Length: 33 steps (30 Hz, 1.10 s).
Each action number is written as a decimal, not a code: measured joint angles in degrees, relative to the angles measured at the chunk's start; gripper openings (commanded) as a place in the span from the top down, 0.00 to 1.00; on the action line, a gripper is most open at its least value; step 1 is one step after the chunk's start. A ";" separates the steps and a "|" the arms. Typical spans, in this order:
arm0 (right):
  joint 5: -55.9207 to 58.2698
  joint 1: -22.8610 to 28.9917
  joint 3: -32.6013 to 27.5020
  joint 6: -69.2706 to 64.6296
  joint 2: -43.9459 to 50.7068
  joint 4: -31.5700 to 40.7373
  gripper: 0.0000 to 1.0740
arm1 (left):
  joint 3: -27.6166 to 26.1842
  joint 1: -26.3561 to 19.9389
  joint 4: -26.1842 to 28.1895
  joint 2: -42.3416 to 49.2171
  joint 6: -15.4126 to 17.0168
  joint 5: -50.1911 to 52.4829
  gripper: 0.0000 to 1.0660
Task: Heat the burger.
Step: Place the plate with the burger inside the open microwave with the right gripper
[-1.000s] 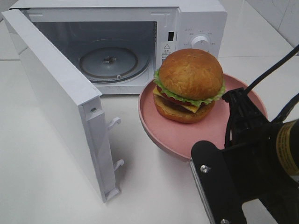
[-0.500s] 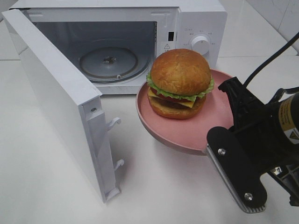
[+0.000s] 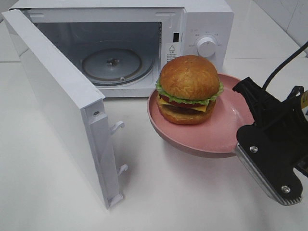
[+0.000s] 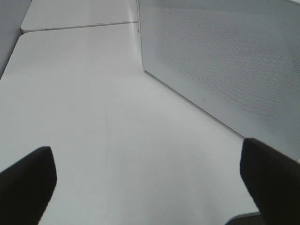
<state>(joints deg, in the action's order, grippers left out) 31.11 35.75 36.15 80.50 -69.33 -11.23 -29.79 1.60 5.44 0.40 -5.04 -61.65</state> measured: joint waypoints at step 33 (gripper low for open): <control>-2.92 0.92 10.03 8.31 -13.87 7.05 1.00 | 0.00 0.00 0.00 0.00 0.00 0.00 0.06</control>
<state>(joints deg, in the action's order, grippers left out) 28.19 36.67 46.18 88.81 -83.19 -4.18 -29.79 1.60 5.44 0.40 -5.04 -61.65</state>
